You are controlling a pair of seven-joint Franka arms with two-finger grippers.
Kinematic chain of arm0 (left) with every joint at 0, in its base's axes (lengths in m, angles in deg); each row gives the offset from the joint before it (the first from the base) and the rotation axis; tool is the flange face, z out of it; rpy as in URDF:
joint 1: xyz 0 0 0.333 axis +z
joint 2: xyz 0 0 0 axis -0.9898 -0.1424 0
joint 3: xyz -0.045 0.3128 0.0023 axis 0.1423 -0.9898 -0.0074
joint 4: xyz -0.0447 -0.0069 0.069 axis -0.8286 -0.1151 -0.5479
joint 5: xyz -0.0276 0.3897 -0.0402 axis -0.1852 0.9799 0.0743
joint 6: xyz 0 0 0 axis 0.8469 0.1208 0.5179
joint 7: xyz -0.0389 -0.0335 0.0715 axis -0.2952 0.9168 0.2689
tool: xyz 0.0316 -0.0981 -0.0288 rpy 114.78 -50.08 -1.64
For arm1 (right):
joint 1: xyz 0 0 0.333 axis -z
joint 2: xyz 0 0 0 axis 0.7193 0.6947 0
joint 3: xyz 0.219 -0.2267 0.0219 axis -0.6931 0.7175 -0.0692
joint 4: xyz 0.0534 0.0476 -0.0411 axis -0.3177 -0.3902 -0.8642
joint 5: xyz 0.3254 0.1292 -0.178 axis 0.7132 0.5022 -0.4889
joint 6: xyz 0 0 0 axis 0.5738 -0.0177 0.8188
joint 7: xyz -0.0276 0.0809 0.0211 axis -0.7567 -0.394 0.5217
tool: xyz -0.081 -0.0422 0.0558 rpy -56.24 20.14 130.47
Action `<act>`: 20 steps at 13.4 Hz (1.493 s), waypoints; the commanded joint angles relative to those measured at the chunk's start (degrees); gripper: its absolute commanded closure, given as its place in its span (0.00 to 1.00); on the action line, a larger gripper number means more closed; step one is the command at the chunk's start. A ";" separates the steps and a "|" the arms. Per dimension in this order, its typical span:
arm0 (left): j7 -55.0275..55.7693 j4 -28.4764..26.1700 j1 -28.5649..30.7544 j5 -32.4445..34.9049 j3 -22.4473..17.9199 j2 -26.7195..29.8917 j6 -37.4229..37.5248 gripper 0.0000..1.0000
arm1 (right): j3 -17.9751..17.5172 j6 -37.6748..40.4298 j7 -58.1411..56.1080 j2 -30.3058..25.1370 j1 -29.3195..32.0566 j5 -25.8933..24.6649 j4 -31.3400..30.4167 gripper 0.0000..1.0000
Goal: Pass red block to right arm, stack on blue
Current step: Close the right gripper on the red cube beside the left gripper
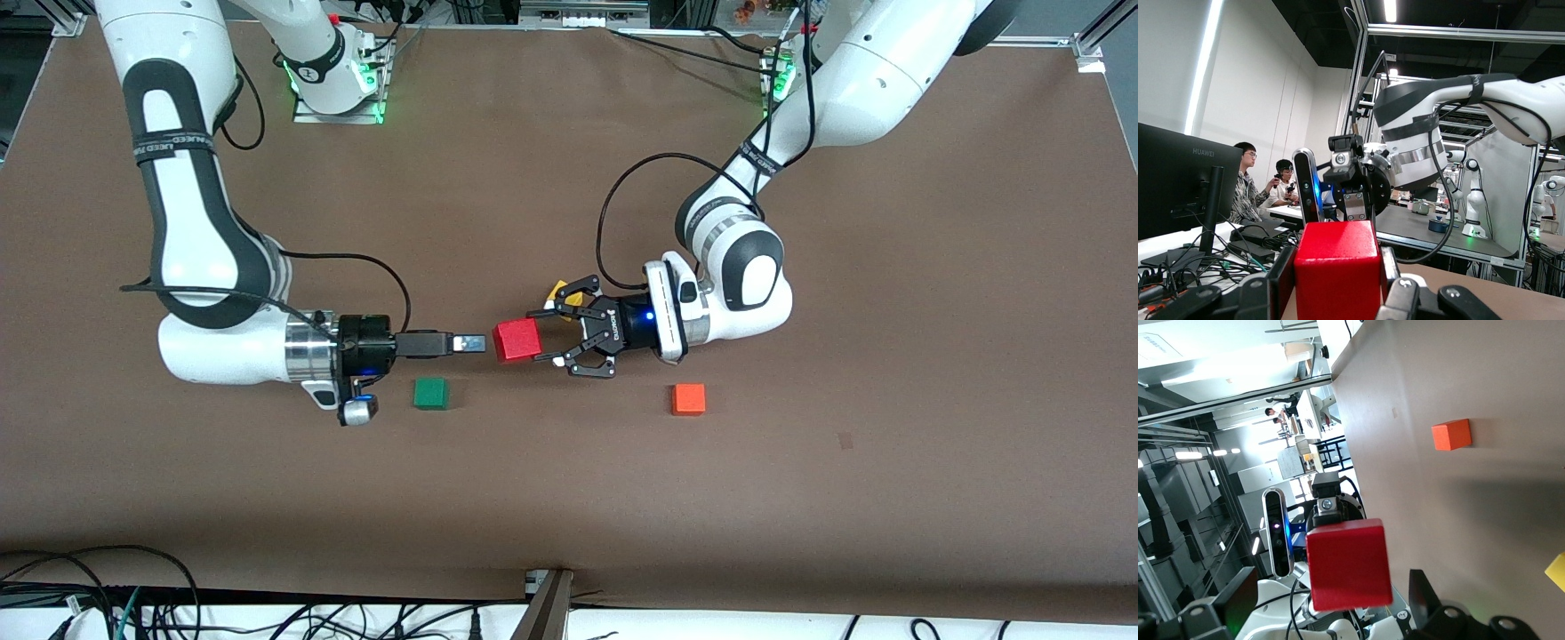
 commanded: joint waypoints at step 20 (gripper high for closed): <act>0.06 3.33 -0.19 -1.81 -0.47 -1.90 0.13 0.00 | 0.41 -6.09 -0.26 1.13 -2.86 -0.70 1.94 0.88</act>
